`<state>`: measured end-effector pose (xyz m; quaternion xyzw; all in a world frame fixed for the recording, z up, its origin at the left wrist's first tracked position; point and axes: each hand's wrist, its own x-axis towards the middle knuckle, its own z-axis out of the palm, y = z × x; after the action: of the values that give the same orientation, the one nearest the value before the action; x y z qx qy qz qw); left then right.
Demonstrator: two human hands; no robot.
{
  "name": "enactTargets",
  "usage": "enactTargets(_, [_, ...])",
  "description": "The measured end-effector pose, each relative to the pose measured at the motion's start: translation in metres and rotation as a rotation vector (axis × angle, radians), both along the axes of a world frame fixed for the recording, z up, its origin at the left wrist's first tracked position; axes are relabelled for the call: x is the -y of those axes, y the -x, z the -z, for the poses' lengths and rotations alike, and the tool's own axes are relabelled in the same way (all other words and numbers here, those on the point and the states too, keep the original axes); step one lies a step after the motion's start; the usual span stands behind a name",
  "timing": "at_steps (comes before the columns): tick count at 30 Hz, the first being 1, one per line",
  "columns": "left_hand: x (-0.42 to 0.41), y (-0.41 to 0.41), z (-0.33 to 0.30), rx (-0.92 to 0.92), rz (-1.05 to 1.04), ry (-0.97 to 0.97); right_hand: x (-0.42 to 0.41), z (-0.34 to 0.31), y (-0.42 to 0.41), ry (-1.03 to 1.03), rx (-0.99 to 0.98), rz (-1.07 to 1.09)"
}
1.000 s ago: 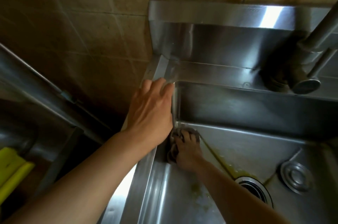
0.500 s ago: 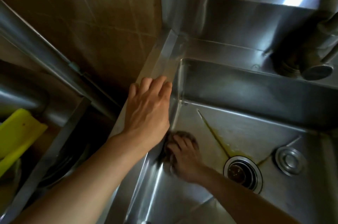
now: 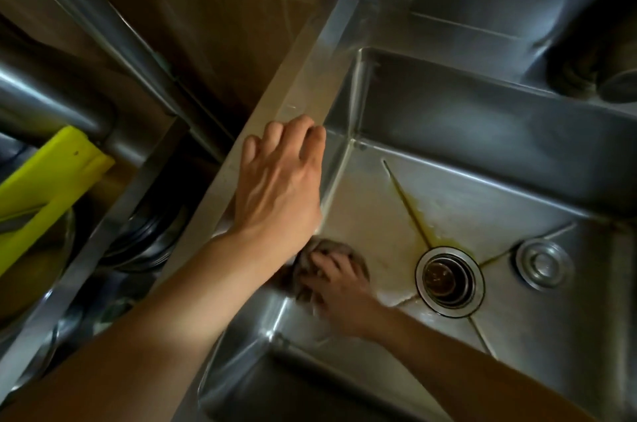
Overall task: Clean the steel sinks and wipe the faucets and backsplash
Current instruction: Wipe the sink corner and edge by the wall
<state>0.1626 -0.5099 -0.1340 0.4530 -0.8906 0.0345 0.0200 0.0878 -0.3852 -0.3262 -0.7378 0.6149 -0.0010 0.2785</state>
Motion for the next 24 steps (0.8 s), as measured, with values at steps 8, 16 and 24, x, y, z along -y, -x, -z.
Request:
enactTargets(8, [-0.021,0.015,0.003,-0.024,0.053,0.018,-0.049,0.013,0.024,0.001,-0.097,-0.378])
enactTargets(16, [-0.032,0.032,0.026,-0.051,0.153,-0.096,0.007,-0.008,0.115,-0.079,-0.231,0.188])
enactTargets(24, [-0.034,0.050,0.068,0.047,0.082,-0.306,-0.058,-0.001,0.070,-0.063,-0.117,-0.058])
